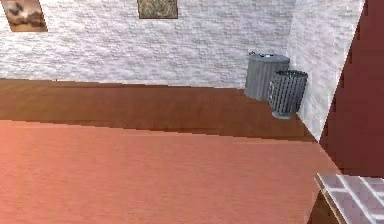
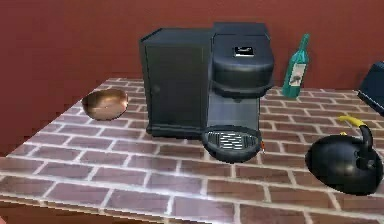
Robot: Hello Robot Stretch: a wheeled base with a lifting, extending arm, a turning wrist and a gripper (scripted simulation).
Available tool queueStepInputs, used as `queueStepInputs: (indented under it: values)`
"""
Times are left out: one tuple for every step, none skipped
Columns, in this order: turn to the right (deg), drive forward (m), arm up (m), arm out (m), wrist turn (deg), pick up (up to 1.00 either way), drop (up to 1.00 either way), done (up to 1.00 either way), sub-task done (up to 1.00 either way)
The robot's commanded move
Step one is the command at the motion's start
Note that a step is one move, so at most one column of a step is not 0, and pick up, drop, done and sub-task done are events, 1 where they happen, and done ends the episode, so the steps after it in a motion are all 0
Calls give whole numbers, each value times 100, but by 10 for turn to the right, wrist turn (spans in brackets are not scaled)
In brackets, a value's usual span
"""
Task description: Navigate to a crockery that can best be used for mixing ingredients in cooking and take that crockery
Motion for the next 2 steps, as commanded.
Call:
queueStepInputs:
  values:
    - [-180, 0, 0, 0, 0, 0, 0, 0, 0]
    - [0, 0, 50, 0, 0, 0, 0, 0, 0]
